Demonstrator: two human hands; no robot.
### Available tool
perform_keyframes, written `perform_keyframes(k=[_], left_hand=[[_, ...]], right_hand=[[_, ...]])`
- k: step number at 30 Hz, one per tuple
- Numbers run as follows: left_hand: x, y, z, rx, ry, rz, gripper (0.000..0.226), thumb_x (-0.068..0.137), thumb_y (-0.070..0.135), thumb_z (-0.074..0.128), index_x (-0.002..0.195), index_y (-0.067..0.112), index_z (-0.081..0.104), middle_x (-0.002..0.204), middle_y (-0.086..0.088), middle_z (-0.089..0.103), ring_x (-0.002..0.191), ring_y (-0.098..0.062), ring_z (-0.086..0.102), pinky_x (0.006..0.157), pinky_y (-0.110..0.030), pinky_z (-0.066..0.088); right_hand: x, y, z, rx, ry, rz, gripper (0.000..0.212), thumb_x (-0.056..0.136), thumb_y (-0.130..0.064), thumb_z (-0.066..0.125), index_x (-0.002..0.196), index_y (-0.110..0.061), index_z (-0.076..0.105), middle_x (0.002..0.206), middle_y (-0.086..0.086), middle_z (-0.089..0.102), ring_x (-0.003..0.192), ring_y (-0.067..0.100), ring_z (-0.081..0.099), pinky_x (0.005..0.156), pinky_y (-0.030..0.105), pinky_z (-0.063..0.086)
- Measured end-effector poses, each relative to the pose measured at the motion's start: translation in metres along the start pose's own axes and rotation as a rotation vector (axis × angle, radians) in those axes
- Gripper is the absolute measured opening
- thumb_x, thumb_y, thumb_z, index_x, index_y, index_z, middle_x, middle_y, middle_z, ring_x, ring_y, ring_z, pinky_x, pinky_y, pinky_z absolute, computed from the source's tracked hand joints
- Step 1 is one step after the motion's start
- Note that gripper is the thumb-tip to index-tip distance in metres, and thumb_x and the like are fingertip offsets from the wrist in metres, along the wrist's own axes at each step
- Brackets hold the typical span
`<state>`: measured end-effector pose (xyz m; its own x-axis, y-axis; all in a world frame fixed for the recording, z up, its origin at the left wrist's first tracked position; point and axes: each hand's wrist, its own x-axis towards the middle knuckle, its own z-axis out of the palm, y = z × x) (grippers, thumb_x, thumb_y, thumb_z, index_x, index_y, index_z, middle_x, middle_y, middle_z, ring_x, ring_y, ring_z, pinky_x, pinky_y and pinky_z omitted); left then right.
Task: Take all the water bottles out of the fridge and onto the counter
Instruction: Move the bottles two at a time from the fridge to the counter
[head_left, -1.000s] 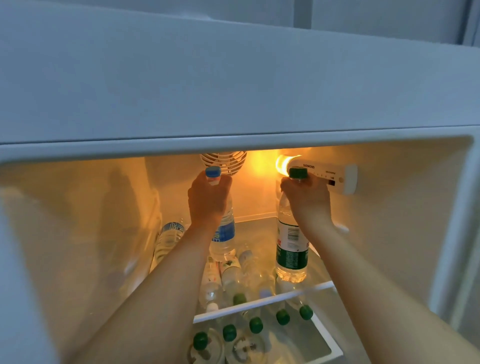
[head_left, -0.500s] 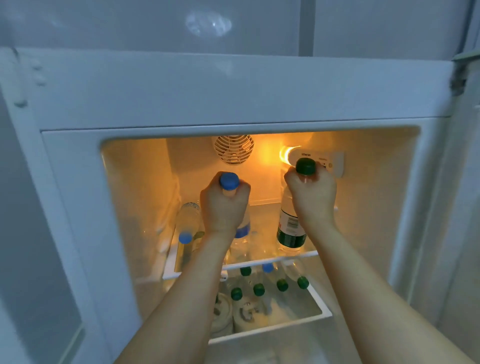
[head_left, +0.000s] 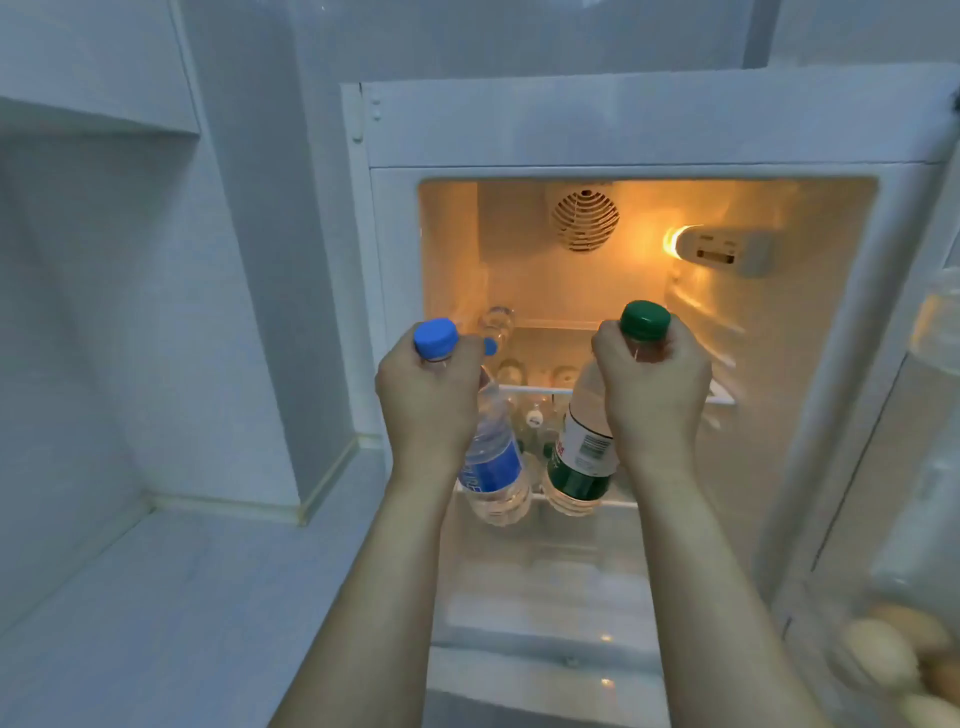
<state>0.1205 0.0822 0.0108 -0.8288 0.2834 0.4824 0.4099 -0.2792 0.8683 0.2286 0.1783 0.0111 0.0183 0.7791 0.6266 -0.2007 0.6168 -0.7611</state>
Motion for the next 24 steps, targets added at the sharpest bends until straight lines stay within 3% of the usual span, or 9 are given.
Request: perform_keyframes(k=[4,8,14,18,21,24], left_hand=[[-0.039,-0.014,-0.057,0.123,0.041,-0.069,0.026,0.073,0.019,0.06,0.077,-0.007,0.059,0.073,-0.026,0.06,0.061,-0.023,0.052,0.06,-0.03,0.043],[-0.072,-0.024,-0.113,0.231,0.099,-0.149,0.025,0.069,0.023,0.06,0.073,-0.001,0.053,0.071,-0.023,0.057,0.063,-0.031,0.051,0.061,-0.033,0.042],[-0.116,-0.015,-0.205,0.332,0.239,-0.203,0.021,0.076,0.014,0.062,0.076,-0.003,0.05,0.073,-0.026,0.053,0.061,-0.018,0.045,0.06,-0.032,0.039],[-0.143,0.004,-0.269,0.374,0.363,-0.2,0.018,0.08,0.01,0.062,0.077,-0.002,0.049,0.071,-0.023,0.053,0.062,-0.016,0.044,0.06,-0.03,0.038],[-0.167,0.016,-0.308,0.372,0.435,-0.218,0.013,0.082,0.01,0.061,0.08,0.001,0.051,0.068,-0.011,0.051,0.062,-0.015,0.045,0.062,-0.029,0.041],[-0.198,0.037,-0.352,0.333,0.53,-0.245,0.009,0.083,0.009,0.059,0.084,0.003,0.053,0.069,-0.012,0.054,0.062,-0.015,0.049,0.063,-0.028,0.043]], right_hand=[[-0.055,-0.008,0.007,0.023,-0.153,0.068,0.021,0.079,-0.017,0.067,0.064,-0.024,0.054,0.057,-0.011,0.051,0.055,0.002,0.044,0.056,0.016,0.038],[-0.103,-0.014,0.021,0.064,-0.25,0.123,0.012,0.079,-0.016,0.066,0.071,-0.017,0.057,0.059,-0.011,0.05,0.055,0.001,0.043,0.056,0.018,0.037],[-0.181,-0.037,0.043,0.149,-0.44,0.206,0.011,0.084,-0.02,0.065,0.081,-0.015,0.056,0.071,-0.004,0.056,0.064,0.003,0.049,0.062,0.015,0.039],[-0.238,-0.073,0.064,0.21,-0.555,0.232,0.014,0.084,-0.019,0.066,0.077,-0.019,0.054,0.067,-0.01,0.051,0.061,-0.001,0.046,0.06,0.014,0.038],[-0.279,-0.101,0.073,0.268,-0.635,0.267,0.017,0.084,-0.021,0.066,0.074,-0.022,0.053,0.067,-0.01,0.053,0.06,0.002,0.047,0.059,0.015,0.039],[-0.327,-0.134,0.077,0.327,-0.726,0.289,0.016,0.085,-0.018,0.066,0.075,-0.021,0.054,0.068,-0.009,0.054,0.06,0.002,0.047,0.058,0.012,0.039]])
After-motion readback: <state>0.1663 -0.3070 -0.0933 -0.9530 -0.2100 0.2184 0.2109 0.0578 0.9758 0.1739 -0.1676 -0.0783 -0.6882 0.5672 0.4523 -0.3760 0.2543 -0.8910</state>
